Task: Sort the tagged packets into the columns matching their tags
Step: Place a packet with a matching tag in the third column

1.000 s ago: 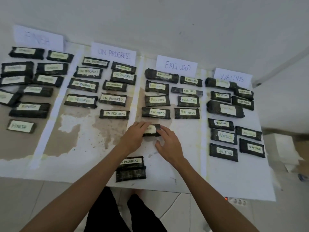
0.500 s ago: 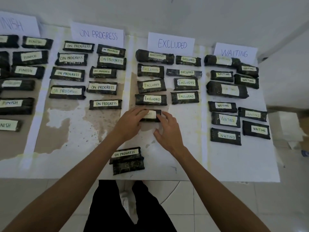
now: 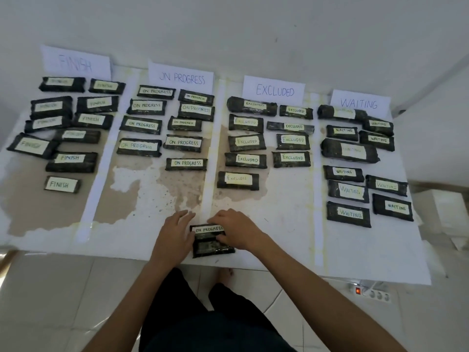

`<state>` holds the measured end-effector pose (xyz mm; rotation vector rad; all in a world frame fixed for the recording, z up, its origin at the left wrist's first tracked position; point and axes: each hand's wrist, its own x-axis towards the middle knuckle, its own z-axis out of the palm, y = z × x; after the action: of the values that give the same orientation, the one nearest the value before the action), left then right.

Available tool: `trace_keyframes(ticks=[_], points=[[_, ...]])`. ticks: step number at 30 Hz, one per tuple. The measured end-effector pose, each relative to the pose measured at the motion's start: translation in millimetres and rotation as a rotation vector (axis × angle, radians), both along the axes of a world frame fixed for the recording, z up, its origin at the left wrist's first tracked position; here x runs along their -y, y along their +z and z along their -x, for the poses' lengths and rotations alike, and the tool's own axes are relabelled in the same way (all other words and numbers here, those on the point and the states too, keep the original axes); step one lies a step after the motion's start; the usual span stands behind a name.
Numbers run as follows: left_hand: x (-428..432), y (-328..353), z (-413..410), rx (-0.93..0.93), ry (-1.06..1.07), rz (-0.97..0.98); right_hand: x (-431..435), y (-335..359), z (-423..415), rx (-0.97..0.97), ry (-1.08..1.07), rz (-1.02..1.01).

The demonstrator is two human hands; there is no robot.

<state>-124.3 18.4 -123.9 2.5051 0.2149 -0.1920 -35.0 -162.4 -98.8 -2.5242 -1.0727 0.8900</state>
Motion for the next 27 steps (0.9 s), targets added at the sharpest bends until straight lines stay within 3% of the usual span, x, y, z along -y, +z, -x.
trace_keyframes(ticks=[12, 27], points=[[-45.1, 19.9, 11.1, -0.084, 0.110, -0.041, -23.7, 3.7, -1.9, 0.123, 0.128, 0.137], [-76.7, 20.0, 13.2, -0.170, 0.047, -0.028, -38.5, -3.6, 8.1, 0.065, 0.175, 0.215]])
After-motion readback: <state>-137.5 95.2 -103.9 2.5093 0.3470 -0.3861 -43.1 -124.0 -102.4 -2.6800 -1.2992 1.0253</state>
